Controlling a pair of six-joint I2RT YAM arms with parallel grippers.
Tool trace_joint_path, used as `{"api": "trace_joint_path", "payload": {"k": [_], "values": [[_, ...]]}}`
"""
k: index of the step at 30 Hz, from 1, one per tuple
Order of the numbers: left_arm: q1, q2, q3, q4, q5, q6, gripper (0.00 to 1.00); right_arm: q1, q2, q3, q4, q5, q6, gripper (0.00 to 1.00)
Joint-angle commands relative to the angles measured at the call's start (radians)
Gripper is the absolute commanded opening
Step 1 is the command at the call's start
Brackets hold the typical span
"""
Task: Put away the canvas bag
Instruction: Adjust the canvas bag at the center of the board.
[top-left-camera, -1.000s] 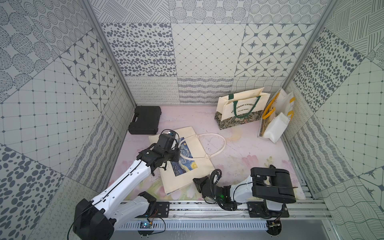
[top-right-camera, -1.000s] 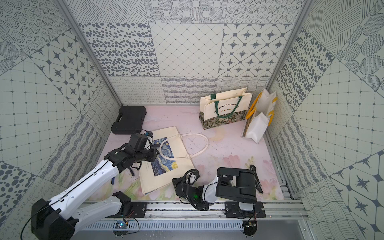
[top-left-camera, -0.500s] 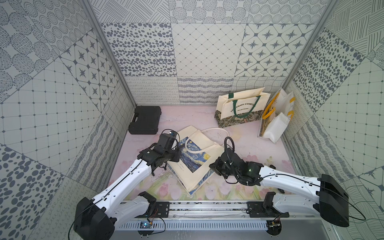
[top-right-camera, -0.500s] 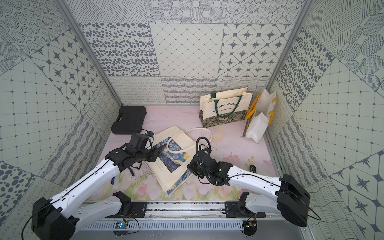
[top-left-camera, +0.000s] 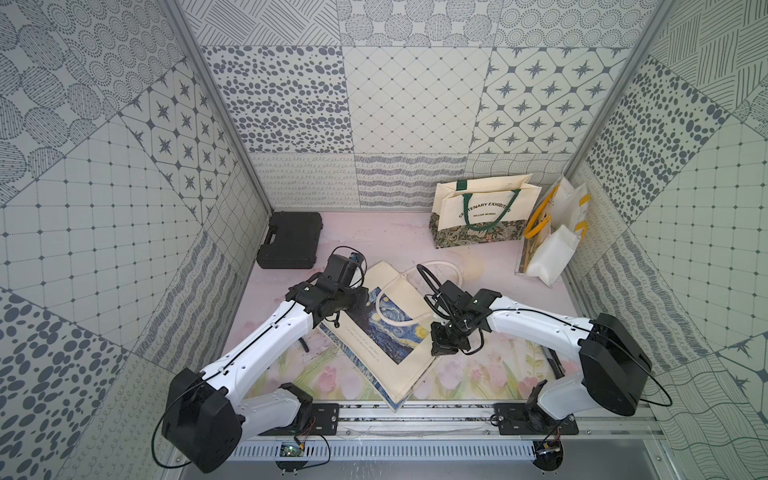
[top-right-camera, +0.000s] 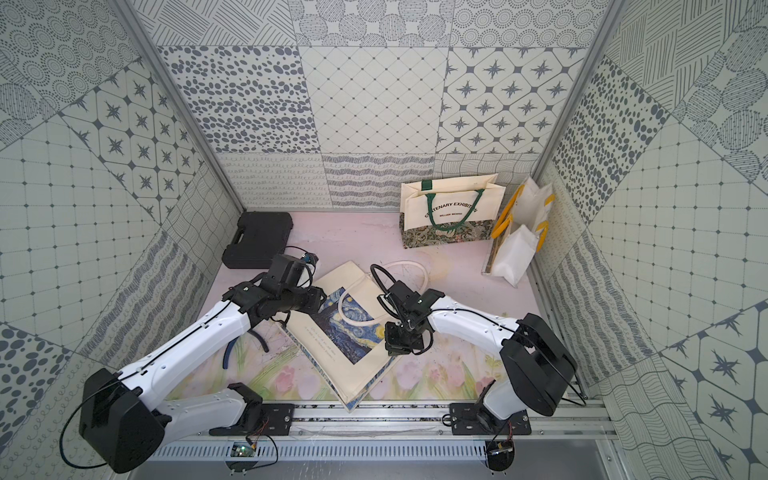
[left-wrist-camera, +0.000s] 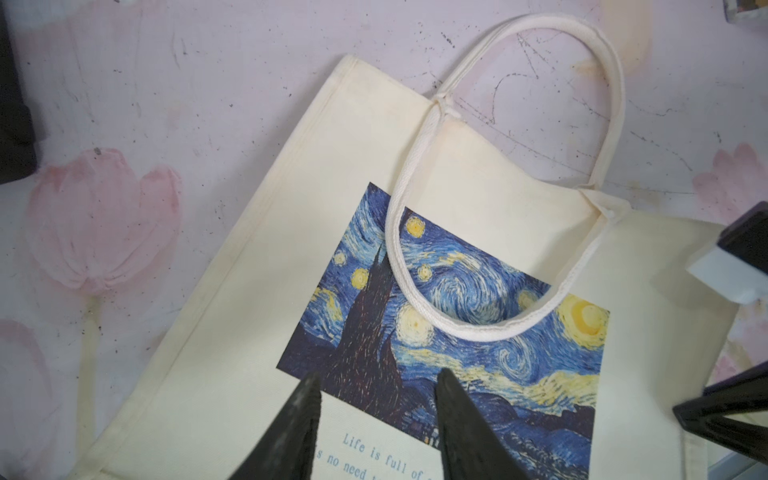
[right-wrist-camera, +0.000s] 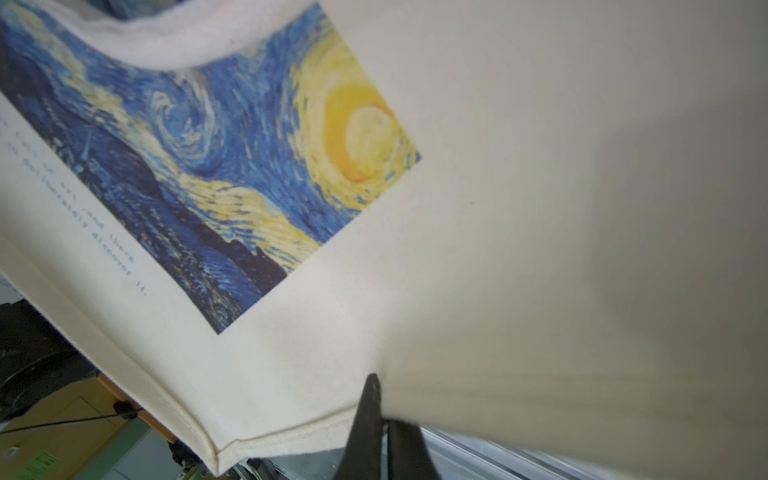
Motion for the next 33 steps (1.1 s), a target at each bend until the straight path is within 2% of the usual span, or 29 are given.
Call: {"api": "trace_joint_path", "payload": {"k": [1,5,12,18,26,29,33], "values": [[0.007,0.026,0.043,0.03,-0.012,0.068,0.48,0.009,0.041,0.106,-0.222,0.068,-0.197,0.04],[0.009,0.039,0.058,0.026,-0.003,0.066,0.48,0.006,0.127,0.202,-0.316,0.108,-0.288,0.07],[0.015,0.031,0.069,0.011,-0.026,0.086,0.48,-0.019,0.324,0.33,-0.361,0.197,-0.392,0.06],[0.039,0.015,0.073,-0.022,-0.073,0.072,0.49,-0.019,0.468,0.517,-0.378,0.274,-0.49,0.05],[0.057,-0.013,0.061,-0.032,-0.067,0.064,0.49,-0.043,0.639,0.759,-0.445,0.384,-0.584,0.04],[0.058,-0.019,0.057,-0.039,-0.059,0.067,0.49,-0.096,0.661,0.771,-0.468,0.496,-0.607,0.03],[0.06,-0.033,0.049,-0.042,-0.059,0.071,0.49,-0.141,0.617,0.678,-0.458,0.725,-0.687,0.02]]}}
